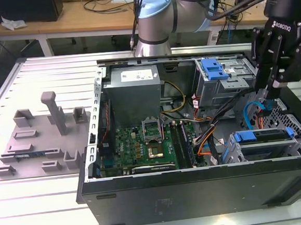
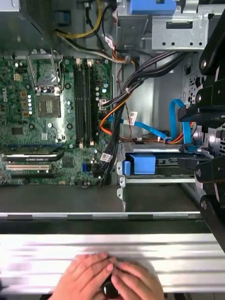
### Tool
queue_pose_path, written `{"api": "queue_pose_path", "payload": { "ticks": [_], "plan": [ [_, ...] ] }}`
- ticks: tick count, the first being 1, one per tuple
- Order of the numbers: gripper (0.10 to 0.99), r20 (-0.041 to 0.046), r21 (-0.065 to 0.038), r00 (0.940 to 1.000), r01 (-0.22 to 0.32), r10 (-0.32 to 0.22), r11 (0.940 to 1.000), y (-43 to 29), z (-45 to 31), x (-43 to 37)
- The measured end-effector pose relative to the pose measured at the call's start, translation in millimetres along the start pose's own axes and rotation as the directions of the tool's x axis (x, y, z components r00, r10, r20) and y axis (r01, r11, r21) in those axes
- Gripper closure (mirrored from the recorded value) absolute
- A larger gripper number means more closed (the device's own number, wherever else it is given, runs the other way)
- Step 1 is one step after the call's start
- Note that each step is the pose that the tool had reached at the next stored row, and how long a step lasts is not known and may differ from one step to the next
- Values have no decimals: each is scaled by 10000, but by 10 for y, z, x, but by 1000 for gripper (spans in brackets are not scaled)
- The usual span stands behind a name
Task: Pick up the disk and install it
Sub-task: 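Insert the first disk wire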
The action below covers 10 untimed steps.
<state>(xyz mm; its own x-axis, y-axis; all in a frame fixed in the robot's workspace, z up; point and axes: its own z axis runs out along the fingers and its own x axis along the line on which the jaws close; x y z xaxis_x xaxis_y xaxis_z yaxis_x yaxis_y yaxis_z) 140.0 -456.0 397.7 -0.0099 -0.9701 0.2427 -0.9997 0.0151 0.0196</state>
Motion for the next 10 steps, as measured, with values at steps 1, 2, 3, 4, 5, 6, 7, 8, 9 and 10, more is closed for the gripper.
{"api": "queue_pose_path", "payload": {
  "ticks": [1, 2, 3, 4, 5, 6, 7, 8, 9, 10],
  "plan": [
    [643, -185, 3, 9998, -4, 4, 10000, 0, -8, -36],
    [643, -480, 6, 9988, -11, 11, 10000, 1, -22, -91],
    [643, -634, 8, 9980, -14, 14, 10000, 1, -30, -129],
    [643, -662, 8, 9978, -13, 14, 10000, -3, -35, -148],
    [643, -662, 7, 9978, -15, 16, 10000, -26, -33, -154],
    [643, -661, 6, 9978, -21, 21, 10000, -53, -32, -156],
    [643, -661, 4, 9978, -30, 30, 10000, -89, -32, -157],
    [643, -660, 1, 9978, -39, 39, 10000, -133, -32, -159],
    [643, -659, 0, 9978, -44, 44, 10000, -176, -33, -161],
    [643, -661, 0, 9978, -47, 46, 10000, -233, -35, -165]
  ]
}}
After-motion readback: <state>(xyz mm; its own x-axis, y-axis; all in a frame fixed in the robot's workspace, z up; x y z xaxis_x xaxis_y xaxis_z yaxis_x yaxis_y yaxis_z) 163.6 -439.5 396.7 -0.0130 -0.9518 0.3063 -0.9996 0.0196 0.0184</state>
